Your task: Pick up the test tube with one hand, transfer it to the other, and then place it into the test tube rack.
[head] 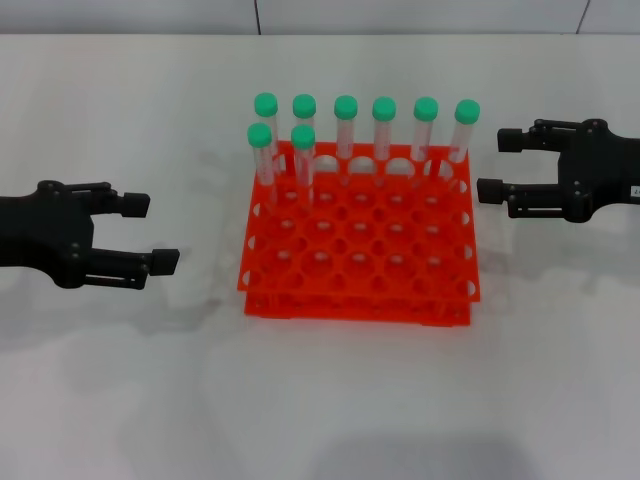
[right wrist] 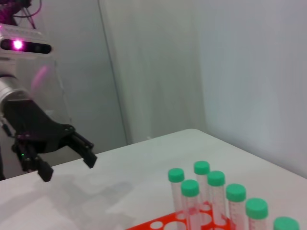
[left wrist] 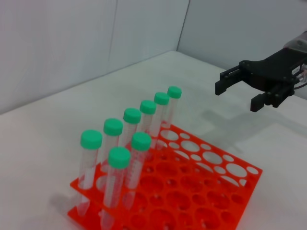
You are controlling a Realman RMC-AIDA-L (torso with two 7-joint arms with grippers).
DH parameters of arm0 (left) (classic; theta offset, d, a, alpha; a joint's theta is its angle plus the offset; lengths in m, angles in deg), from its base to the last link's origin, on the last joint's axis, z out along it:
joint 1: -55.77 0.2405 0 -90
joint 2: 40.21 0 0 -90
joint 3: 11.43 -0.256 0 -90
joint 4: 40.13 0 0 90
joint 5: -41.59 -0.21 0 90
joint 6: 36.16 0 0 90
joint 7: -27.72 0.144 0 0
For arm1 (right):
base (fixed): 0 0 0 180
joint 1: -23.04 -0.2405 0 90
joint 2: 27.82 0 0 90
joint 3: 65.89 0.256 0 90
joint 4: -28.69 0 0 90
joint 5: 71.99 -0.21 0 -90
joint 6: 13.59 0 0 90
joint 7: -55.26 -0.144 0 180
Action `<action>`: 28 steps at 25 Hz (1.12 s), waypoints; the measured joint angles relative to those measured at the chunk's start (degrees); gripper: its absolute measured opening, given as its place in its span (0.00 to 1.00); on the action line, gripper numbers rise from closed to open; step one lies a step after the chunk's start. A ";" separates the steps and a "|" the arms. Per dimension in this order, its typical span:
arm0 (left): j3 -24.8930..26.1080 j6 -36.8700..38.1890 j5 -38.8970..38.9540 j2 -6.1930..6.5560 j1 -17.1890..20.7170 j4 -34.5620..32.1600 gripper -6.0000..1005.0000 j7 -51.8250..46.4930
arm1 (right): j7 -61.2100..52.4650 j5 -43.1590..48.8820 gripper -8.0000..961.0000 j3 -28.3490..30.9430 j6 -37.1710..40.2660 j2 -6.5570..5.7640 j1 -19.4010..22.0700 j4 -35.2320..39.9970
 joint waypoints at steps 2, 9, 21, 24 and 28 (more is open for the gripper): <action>0.00 0.15 0.73 0.17 0.13 0.01 0.88 0.71 | -0.01 0.33 0.78 0.09 0.74 0.07 0.03 0.73; 1.81 1.58 2.10 0.32 0.14 0.24 0.88 2.92 | -0.04 0.60 0.78 0.19 2.02 0.05 0.05 1.47; 1.98 1.64 3.13 0.35 -0.64 0.58 0.88 4.27 | -0.42 3.47 0.78 0.87 3.15 0.62 -0.33 1.66; 1.89 1.64 3.13 0.13 -0.87 0.76 0.88 4.77 | -0.76 3.84 0.78 0.87 2.99 0.65 -0.44 1.68; 1.83 1.63 3.19 0.16 -1.66 2.30 0.88 5.32 | -0.83 3.91 0.78 0.86 3.05 0.68 -0.53 1.68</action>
